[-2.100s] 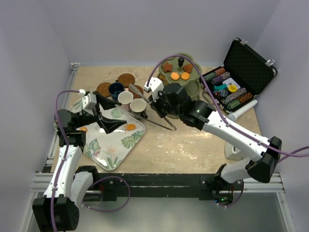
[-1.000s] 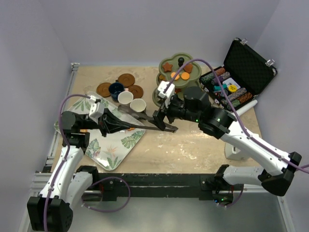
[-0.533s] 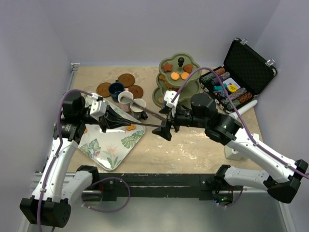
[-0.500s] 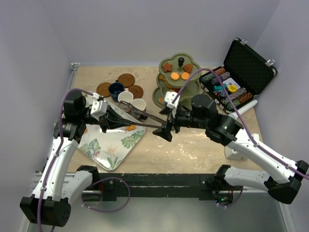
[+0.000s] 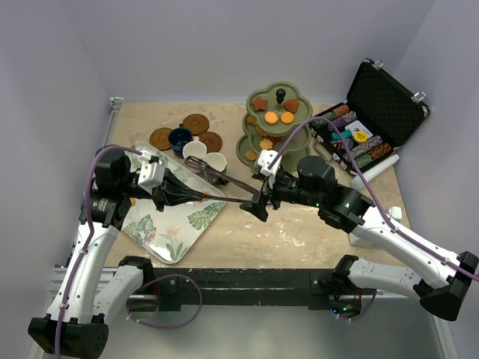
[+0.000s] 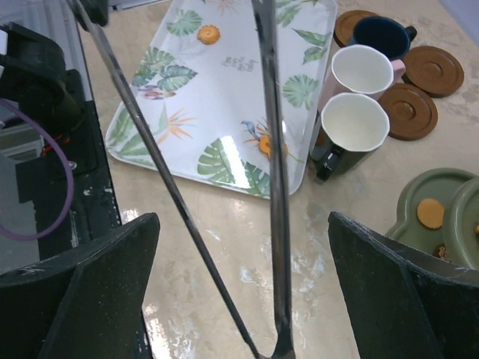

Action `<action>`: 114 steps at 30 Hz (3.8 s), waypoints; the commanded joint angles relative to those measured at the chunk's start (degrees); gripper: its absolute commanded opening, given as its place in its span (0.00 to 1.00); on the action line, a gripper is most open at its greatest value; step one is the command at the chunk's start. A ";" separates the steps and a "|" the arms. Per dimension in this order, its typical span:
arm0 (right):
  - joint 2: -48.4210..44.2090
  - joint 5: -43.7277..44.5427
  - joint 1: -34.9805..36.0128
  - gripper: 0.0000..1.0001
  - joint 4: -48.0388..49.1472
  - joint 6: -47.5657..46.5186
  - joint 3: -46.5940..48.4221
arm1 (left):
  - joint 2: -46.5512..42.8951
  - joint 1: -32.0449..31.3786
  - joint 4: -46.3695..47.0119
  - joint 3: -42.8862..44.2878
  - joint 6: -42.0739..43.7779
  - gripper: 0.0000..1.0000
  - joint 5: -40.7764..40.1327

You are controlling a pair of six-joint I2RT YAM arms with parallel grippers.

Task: Serve the afternoon tea
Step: Pick up the clamp from the tray, then pick up the desert from the tray.

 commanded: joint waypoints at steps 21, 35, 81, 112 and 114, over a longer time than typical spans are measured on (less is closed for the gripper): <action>-1.65 -4.67 -0.07 0.98 10.55 -7.63 -5.76 | -7.14 -2.88 3.28 2.40 -3.60 0.00 13.33; -0.93 -10.38 -0.07 0.71 16.70 -5.61 -5.94 | -6.36 -3.15 3.37 2.48 -2.98 0.00 12.90; 2.14 12.28 -0.16 0.25 12.76 2.30 -7.96 | -1.17 -2.36 -5.25 9.52 4.40 0.60 -40.61; 30.87 49.64 23.13 0.24 -2.27 24.70 5.84 | 5.51 6.78 14.62 -1.64 -19.68 0.67 -88.97; 32.54 51.04 23.04 0.27 -3.15 25.85 6.10 | 5.34 6.70 14.54 -1.65 -19.50 0.67 -89.50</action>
